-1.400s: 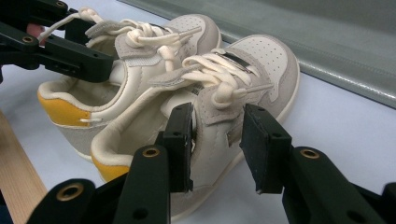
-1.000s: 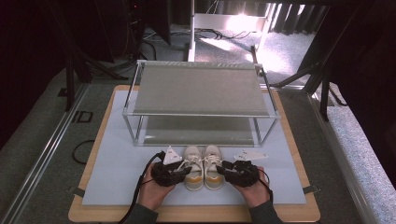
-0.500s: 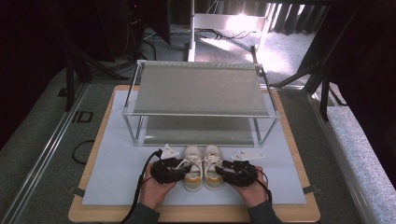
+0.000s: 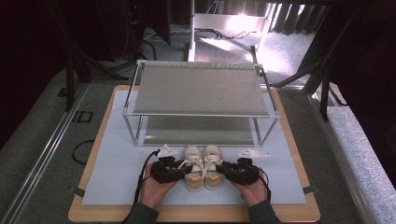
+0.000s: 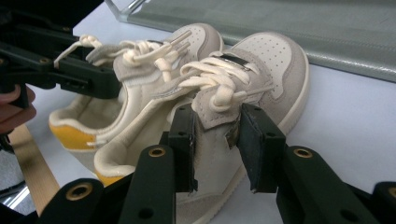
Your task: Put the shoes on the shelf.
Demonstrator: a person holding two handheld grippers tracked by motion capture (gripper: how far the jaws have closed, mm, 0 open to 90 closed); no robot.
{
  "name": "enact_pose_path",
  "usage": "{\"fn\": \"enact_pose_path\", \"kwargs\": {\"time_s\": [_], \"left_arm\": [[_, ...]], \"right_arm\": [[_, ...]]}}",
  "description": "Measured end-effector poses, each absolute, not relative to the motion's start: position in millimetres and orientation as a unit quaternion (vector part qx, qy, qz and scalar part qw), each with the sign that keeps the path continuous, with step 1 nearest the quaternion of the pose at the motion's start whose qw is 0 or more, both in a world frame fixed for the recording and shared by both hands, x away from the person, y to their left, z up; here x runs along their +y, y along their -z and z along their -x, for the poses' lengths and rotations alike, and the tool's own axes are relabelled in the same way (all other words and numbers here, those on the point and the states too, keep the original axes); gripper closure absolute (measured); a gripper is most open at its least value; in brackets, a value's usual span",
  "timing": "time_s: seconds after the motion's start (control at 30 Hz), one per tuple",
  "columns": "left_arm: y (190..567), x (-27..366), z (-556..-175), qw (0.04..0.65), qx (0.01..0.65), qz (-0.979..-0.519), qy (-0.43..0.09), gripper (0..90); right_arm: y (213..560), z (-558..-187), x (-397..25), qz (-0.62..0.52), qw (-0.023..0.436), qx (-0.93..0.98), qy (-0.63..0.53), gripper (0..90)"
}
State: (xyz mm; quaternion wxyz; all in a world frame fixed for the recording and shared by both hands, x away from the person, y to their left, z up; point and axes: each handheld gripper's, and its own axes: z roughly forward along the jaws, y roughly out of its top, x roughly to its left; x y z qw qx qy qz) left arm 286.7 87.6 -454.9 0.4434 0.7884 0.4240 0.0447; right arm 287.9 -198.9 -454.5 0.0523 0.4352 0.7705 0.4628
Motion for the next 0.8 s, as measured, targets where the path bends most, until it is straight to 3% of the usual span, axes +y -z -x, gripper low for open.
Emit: {"fn": "enact_pose_path", "kwargs": {"time_s": [0.8], "left_arm": [[444.4, 84.5, -290.5, 0.474, 0.42, -0.772, -0.052, 59.7]], "right_arm": [[444.1, -289.4, -208.3, -0.424, 0.06, 0.758, -0.492, 68.5]]}}
